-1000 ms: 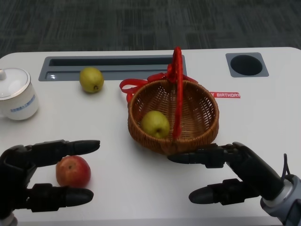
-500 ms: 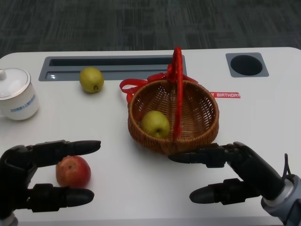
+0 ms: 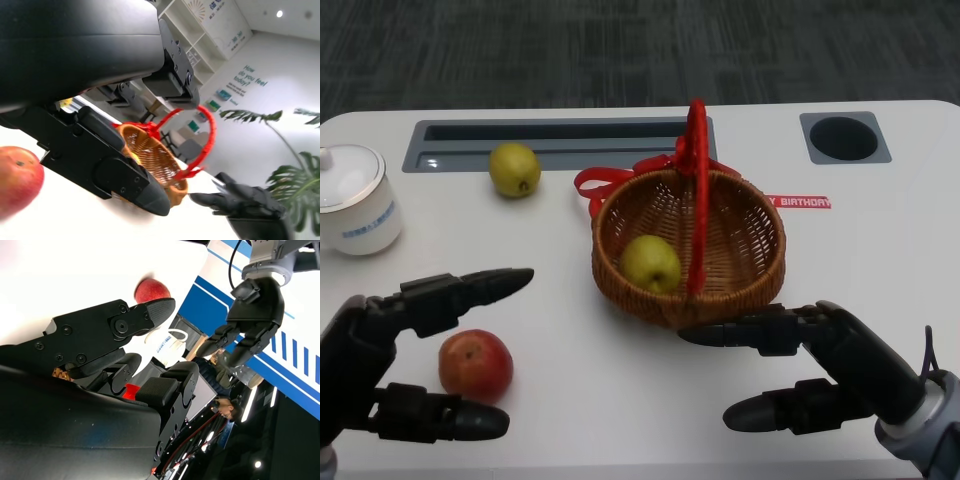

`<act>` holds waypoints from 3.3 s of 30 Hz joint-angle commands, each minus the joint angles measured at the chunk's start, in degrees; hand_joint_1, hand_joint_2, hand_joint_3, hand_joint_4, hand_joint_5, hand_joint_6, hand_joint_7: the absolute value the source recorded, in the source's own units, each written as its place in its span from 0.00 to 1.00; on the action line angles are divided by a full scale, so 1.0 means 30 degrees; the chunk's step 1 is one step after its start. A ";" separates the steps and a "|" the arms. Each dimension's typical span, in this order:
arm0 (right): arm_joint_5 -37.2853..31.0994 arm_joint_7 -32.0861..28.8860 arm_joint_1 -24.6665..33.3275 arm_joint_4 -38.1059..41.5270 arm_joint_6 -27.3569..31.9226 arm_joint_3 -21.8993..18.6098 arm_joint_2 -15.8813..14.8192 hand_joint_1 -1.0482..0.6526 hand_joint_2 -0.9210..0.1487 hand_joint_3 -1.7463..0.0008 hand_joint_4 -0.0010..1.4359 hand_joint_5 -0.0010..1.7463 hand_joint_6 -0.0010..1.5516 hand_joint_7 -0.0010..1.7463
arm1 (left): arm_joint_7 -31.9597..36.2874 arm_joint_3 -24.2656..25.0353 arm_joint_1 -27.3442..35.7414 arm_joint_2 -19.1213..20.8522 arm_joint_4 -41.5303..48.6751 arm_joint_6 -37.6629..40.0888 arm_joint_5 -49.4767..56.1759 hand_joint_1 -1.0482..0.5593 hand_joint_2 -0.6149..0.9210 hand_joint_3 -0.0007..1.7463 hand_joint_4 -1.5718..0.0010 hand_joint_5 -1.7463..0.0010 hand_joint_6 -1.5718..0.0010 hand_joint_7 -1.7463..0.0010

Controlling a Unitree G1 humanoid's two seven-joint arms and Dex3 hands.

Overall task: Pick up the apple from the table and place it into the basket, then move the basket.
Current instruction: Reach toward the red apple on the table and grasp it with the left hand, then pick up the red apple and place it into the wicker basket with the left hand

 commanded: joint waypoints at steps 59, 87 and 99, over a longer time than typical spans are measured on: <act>0.0740 0.0349 0.1215 -0.2177 0.0767 0.0269 -0.0559 0.34 0.04 1.00 0.52 0.00 0.43 0.00 | 1.0103 -0.7613 -0.7321 0.0072 1.7352 0.4746 0.7187 0.49 0.87 0.01 0.40 0.95 0.44 0.96; 0.0721 0.0266 0.1024 -0.1903 0.0824 0.0428 -0.0421 0.31 0.00 0.98 0.53 0.00 0.44 0.00 | 1.0562 -0.5414 -0.6483 0.0131 1.4439 0.1138 0.4869 0.57 0.95 0.00 0.23 0.96 0.30 0.99; 0.0443 0.0066 0.1297 -0.2216 0.1078 0.0333 -0.0439 0.30 0.00 0.98 0.53 0.00 0.44 0.00 | 1.0644 -0.4883 -0.7101 -0.0250 1.1250 0.0800 0.4817 0.57 0.93 0.00 0.20 0.96 0.28 0.99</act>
